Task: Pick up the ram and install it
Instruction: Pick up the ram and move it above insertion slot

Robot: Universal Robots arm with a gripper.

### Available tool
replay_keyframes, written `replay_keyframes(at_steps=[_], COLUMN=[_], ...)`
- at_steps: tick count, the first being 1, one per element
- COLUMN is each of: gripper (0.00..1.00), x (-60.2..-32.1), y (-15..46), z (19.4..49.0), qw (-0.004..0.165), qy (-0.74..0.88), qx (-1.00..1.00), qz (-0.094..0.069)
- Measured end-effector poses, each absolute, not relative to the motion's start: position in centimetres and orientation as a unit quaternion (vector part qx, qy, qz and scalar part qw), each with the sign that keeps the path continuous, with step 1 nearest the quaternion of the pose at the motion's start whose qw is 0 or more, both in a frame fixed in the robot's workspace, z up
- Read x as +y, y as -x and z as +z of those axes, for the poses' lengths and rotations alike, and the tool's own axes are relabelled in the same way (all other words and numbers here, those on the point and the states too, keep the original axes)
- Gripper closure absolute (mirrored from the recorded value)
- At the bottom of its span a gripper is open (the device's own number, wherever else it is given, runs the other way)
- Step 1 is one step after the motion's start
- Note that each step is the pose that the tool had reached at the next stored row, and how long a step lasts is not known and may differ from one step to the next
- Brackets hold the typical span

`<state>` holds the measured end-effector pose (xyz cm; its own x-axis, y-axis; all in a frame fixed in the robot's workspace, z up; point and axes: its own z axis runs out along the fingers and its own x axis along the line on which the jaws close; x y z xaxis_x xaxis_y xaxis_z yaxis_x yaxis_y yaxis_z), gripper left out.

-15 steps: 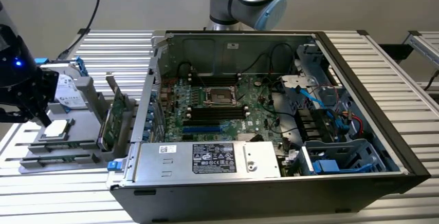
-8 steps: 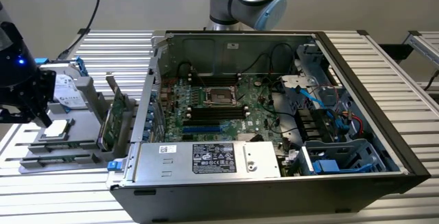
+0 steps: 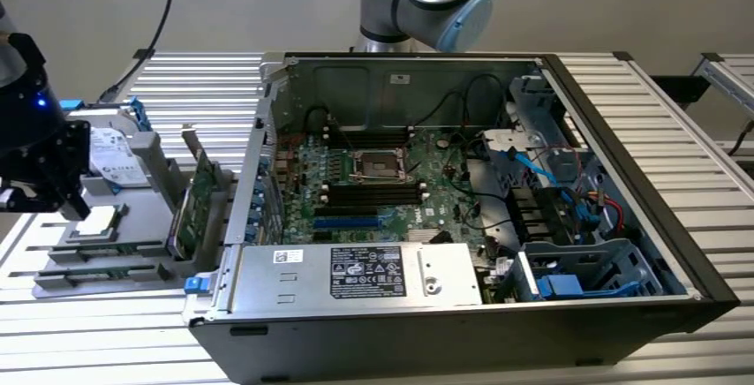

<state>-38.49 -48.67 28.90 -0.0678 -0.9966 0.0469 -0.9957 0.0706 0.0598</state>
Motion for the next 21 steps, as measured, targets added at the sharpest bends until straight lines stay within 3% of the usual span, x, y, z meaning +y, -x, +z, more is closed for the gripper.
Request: replay_keyframes(at_steps=[13, 18, 21], gripper=[0.89, 0.7, 0.64], x=[-48.67, -48.68, -48.69], y=[38.55, 38.55, 38.58], z=[28.73, 28.72, 28.37], qw=[0.038, 0.038, 0.038], qy=[-0.743, -0.743, -0.743], qx=[-0.669, -0.669, -0.668], qz=[-0.002, -0.002, -0.002])
